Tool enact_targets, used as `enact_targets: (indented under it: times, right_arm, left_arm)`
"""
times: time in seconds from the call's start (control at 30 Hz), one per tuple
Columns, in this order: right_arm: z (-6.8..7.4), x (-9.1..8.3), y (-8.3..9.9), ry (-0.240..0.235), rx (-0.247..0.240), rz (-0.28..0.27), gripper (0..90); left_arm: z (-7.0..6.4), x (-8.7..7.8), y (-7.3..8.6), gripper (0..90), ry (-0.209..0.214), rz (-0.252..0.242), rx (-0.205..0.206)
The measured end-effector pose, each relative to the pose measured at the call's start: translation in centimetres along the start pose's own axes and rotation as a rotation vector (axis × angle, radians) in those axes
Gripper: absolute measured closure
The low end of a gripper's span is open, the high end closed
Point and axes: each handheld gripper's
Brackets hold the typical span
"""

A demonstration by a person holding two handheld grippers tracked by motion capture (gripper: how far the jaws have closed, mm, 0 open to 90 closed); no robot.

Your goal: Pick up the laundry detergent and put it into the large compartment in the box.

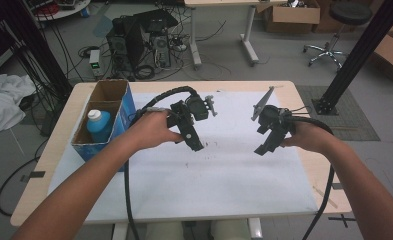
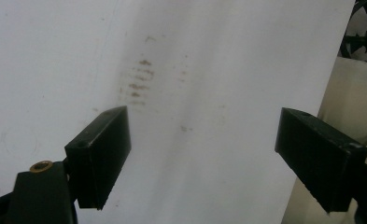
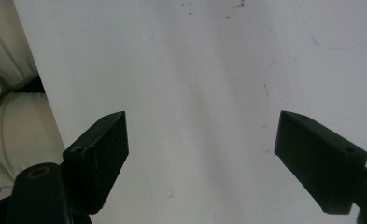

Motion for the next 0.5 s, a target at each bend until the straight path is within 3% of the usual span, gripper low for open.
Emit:
enact_targets:
  times: [0.5]
  right_arm:
    - [0.09, -0.03, 0.03, 0.004, 0.001, -0.004, 17.6]
  left_arm:
    - [0.48, -0.21, 0.52, 19.1, 0.002, -0.007, -0.013]
Point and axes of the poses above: each handheld gripper's, and its own axes: x roughly forward along the jaws, y roughly out of its underside, z roughly to its left, and after that the axes turned 11 degrees about -z, right-handed
